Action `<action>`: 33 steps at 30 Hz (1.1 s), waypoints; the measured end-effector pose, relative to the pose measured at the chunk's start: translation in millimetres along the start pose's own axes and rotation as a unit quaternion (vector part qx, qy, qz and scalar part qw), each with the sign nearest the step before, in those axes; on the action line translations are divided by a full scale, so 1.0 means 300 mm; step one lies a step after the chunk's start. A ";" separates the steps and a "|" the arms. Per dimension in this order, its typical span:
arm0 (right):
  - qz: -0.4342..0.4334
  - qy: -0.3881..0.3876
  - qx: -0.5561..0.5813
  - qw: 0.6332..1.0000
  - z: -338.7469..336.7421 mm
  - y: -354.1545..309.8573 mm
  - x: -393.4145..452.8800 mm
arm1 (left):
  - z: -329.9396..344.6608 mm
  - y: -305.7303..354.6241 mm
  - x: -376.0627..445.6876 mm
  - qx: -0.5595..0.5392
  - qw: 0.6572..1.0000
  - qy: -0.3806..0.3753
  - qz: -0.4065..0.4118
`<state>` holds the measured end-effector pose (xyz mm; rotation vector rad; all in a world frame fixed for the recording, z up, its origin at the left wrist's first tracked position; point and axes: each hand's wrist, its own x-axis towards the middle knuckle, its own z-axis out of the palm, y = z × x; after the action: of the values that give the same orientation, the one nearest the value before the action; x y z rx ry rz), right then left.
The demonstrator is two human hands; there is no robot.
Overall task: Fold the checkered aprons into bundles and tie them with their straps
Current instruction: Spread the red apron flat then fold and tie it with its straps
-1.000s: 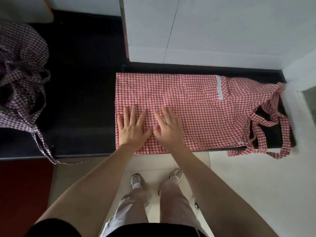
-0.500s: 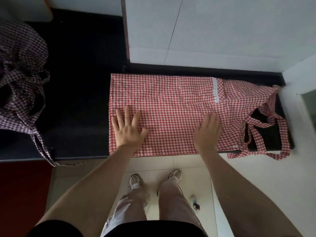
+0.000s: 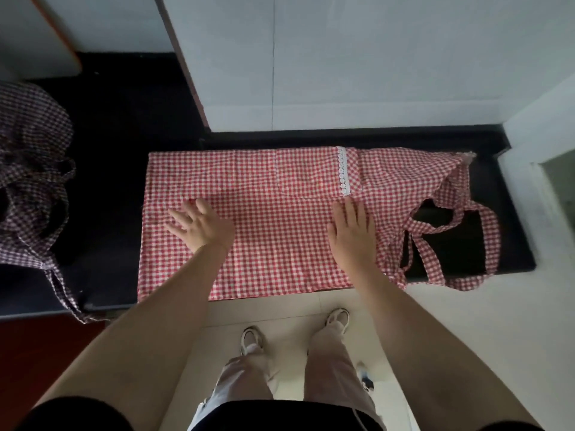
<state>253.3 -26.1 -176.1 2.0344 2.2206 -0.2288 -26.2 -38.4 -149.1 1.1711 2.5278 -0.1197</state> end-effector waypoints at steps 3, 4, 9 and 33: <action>-0.044 0.013 0.018 0.999 -0.063 0.031 0.039 | 0.018 0.204 -0.079 -0.042 0.990 0.016 0.135; -0.077 0.012 0.018 0.997 -0.084 0.052 0.051 | 0.029 0.293 -0.124 -0.055 0.980 0.013 0.193; -0.057 0.077 0.083 0.992 -0.140 0.229 0.090 | 0.101 0.548 -0.261 0.029 0.964 -0.079 0.251; 0.343 -0.095 0.219 0.908 -0.259 0.655 0.330 | -0.018 0.442 -0.033 0.062 0.972 -0.206 -0.095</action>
<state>441.1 102.1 -124.5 2.7242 1.2963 -0.8532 78.0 42.4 -131.3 0.8363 2.2747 -0.5193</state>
